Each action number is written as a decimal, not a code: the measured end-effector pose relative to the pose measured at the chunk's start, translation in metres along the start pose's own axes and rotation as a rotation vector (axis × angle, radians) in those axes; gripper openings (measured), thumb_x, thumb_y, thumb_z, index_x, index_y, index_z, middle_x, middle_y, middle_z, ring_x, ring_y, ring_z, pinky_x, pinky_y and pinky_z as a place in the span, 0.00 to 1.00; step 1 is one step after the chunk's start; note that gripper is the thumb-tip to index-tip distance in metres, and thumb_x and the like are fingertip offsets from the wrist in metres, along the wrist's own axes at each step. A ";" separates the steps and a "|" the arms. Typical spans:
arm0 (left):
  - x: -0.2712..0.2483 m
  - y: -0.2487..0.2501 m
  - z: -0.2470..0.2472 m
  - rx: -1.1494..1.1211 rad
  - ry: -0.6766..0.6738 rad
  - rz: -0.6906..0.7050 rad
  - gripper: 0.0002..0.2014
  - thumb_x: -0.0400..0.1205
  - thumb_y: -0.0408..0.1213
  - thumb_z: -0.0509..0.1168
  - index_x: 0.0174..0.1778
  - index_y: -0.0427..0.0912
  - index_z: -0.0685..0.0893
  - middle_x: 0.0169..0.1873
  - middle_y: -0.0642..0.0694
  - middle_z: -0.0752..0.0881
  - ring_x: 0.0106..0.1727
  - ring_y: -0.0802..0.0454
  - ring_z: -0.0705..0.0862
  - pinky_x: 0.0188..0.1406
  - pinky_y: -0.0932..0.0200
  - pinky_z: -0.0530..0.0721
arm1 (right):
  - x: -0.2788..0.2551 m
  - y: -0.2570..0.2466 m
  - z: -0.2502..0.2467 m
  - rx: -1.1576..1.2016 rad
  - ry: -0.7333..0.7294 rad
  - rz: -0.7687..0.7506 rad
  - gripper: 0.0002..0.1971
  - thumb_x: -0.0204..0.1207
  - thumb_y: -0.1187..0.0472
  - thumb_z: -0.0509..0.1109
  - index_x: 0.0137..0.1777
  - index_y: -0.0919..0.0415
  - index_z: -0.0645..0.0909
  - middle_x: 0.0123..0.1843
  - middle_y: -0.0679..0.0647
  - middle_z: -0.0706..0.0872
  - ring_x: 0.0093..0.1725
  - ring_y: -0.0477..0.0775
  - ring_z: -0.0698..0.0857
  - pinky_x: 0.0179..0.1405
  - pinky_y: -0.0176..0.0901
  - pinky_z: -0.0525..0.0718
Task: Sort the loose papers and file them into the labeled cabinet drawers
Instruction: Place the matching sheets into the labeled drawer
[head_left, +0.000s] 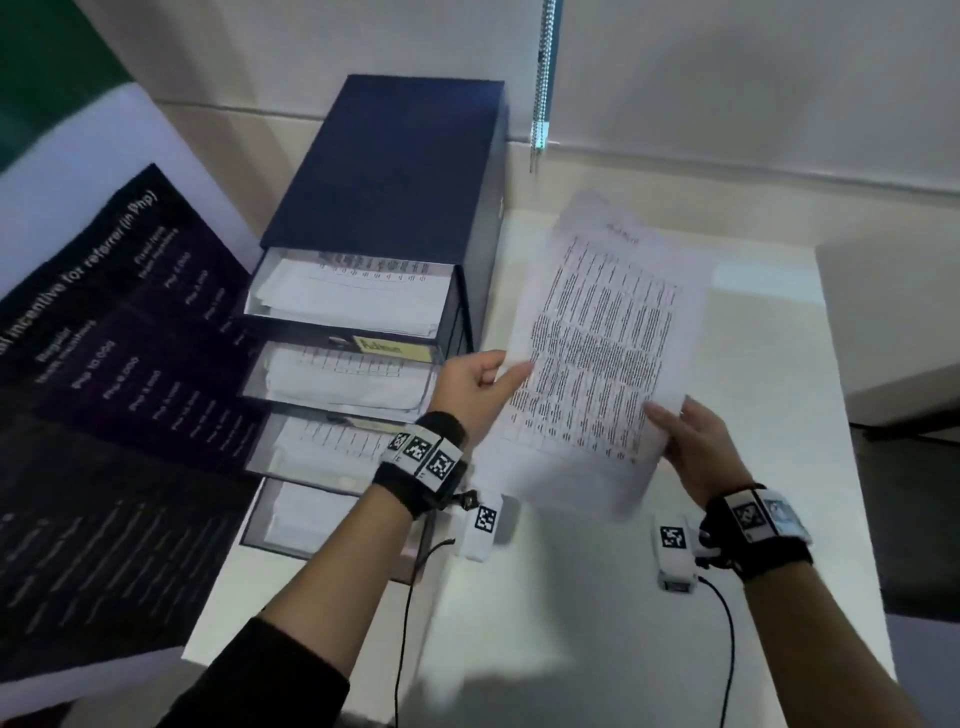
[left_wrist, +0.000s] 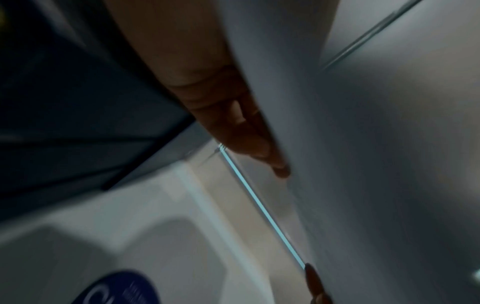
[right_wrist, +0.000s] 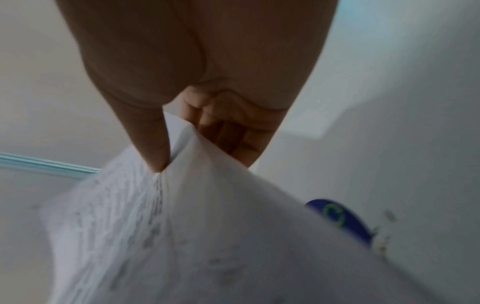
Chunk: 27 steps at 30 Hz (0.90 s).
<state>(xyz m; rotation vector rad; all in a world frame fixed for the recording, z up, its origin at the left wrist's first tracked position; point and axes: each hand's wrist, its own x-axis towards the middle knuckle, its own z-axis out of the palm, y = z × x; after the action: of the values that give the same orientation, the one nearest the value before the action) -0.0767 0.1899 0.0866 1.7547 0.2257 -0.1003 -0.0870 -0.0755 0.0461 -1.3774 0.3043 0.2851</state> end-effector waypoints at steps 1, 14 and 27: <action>-0.004 0.012 -0.015 -0.006 0.014 0.011 0.13 0.81 0.42 0.72 0.51 0.34 0.88 0.19 0.61 0.78 0.22 0.66 0.74 0.28 0.67 0.75 | -0.002 -0.011 0.012 -0.001 -0.027 -0.022 0.17 0.77 0.64 0.72 0.66 0.66 0.81 0.59 0.66 0.89 0.56 0.64 0.89 0.48 0.49 0.90; -0.062 0.086 -0.198 -0.419 0.308 0.043 0.18 0.82 0.24 0.63 0.65 0.42 0.85 0.52 0.48 0.91 0.43 0.60 0.90 0.37 0.68 0.85 | -0.043 -0.066 0.204 -0.011 -0.288 0.008 0.17 0.81 0.68 0.67 0.69 0.58 0.81 0.61 0.62 0.89 0.53 0.59 0.88 0.50 0.46 0.85; -0.064 0.048 -0.276 -0.471 0.244 -0.141 0.15 0.80 0.30 0.70 0.63 0.42 0.84 0.46 0.41 0.90 0.31 0.58 0.88 0.25 0.67 0.83 | -0.040 -0.061 0.273 -0.104 -0.247 0.110 0.09 0.80 0.67 0.69 0.53 0.64 0.90 0.59 0.62 0.89 0.55 0.58 0.81 0.63 0.52 0.75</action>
<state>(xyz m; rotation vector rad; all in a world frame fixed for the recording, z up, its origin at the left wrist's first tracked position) -0.1448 0.4456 0.1991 1.2775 0.5086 0.0636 -0.0894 0.1824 0.1621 -1.4124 0.1619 0.5636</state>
